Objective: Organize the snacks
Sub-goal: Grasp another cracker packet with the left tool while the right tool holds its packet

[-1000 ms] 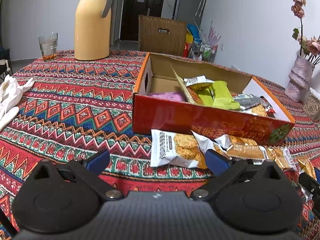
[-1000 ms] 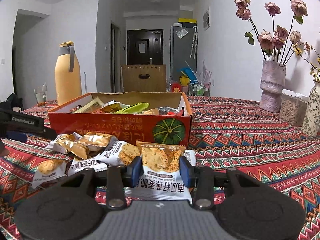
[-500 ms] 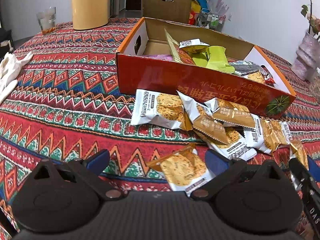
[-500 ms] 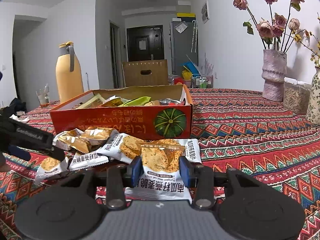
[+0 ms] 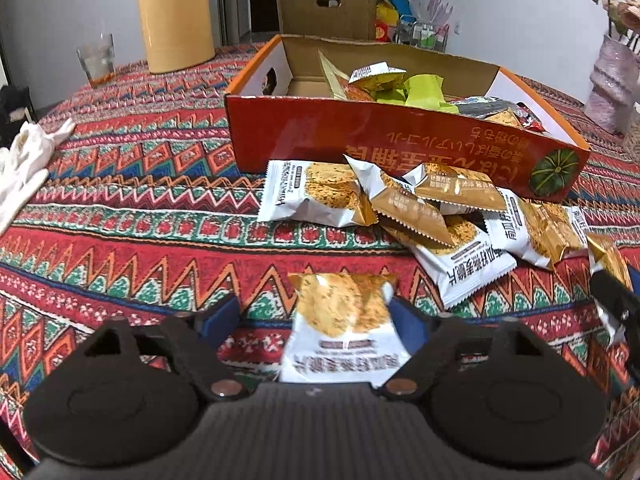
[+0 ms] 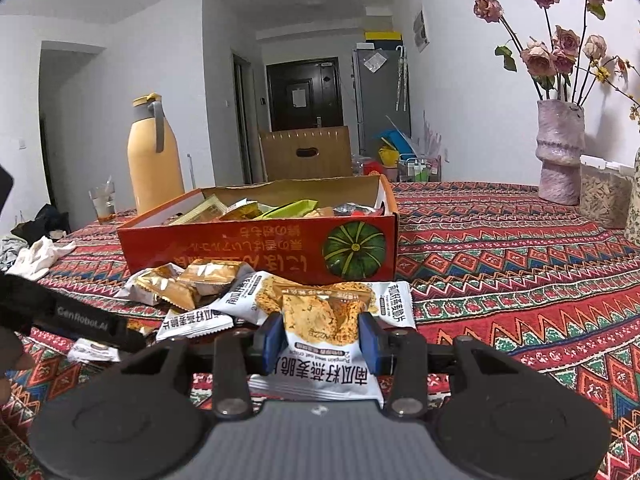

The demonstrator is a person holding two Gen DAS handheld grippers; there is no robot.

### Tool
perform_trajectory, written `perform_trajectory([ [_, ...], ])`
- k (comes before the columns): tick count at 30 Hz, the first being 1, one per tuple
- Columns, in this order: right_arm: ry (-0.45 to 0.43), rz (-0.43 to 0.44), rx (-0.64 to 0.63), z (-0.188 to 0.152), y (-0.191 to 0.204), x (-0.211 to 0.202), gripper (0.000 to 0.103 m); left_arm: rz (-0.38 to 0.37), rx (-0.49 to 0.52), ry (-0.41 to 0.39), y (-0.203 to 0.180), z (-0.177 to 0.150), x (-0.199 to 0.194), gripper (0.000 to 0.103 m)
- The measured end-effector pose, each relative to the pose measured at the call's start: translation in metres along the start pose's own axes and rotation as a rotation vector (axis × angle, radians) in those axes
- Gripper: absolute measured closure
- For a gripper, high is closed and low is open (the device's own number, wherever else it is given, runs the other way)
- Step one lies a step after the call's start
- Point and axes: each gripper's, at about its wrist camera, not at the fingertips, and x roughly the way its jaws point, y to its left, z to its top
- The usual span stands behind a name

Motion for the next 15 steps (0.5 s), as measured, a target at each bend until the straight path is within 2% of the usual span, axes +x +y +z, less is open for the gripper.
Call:
perform_trajectory([
  [2, -0.002, 0.002, -0.001, 0.000, 0.000, 0.000, 0.063, -0.003, 0.016, -0.021, 0.000, -0.003, -0.003, 0.036],
  [4, -0.003, 0.002, -0.001, 0.000, 0.000, 0.000, 0.063, -0.014, 0.028, -0.040, 0.001, -0.006, -0.006, 0.049],
  [7, -0.002, 0.000, -0.002, 0.000, 0.000, 0.000, 0.063, -0.030, 0.041, -0.062, 0.002, -0.009, -0.009, 0.053],
  [15, -0.003, -0.001, -0.003, 0.000, 0.000, 0.000, 0.063, -0.051, 0.056, -0.091, 0.006, -0.012, -0.015, 0.056],
])
